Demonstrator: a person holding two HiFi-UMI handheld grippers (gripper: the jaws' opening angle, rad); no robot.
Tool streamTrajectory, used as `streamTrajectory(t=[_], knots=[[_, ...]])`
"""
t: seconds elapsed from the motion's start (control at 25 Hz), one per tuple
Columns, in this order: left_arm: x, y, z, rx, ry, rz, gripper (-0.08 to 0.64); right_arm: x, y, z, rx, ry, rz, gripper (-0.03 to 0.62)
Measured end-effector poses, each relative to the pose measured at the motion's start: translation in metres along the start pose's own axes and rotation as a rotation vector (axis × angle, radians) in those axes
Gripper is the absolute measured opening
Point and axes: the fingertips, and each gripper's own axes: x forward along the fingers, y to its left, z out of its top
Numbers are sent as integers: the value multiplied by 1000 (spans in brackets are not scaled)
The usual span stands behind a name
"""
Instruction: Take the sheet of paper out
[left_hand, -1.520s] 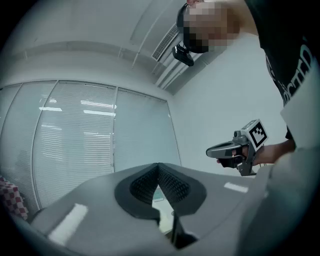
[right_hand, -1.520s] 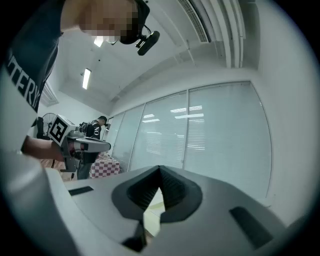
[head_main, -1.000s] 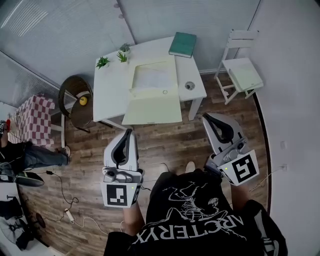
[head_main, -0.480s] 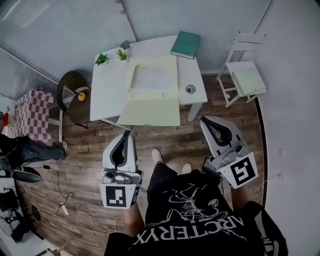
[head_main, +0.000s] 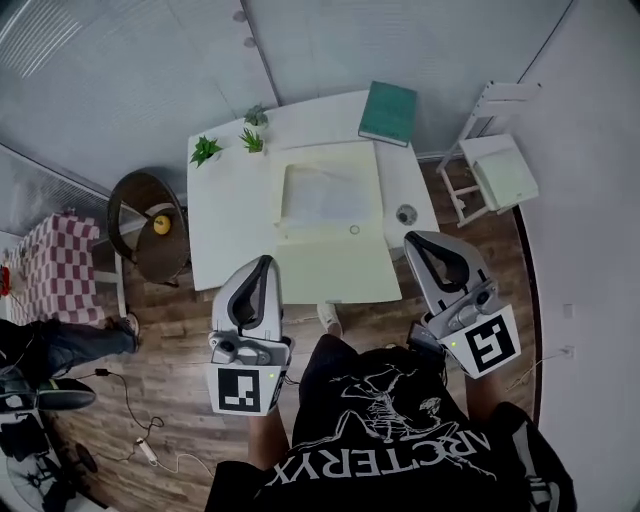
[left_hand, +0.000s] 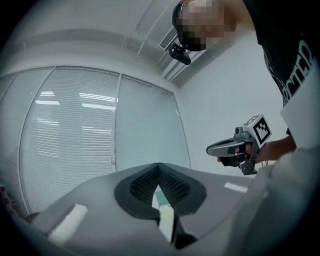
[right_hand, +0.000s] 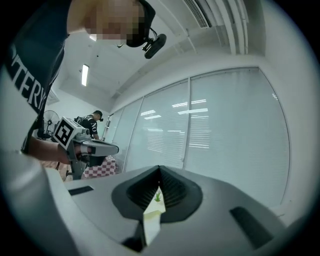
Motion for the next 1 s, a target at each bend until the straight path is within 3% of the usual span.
streamTrajectory(t=[0.24,0.36,0.56,0.68,0.84,1.0], knots=[[40,67,-3,8,-50,-70,12,67,-17,0,-8,24,-85,12],[51,87,-15,-21,-28,-83,12,87,-22,-10,-19,86,-110,12],[67,103,-34,-57,19,-85,11,111,-23,-29,-91,174,-83,12],[78,105,-30,-52,-20,-75,12,119,-24,-43,-112,215,-52,12],[79,102,-19,-46,-67,-48,12,123,-31,-50,-90,207,-47,12],[84,109,-22,-24,-32,-8,12,132,-37,-52,-80,184,-18,12]])
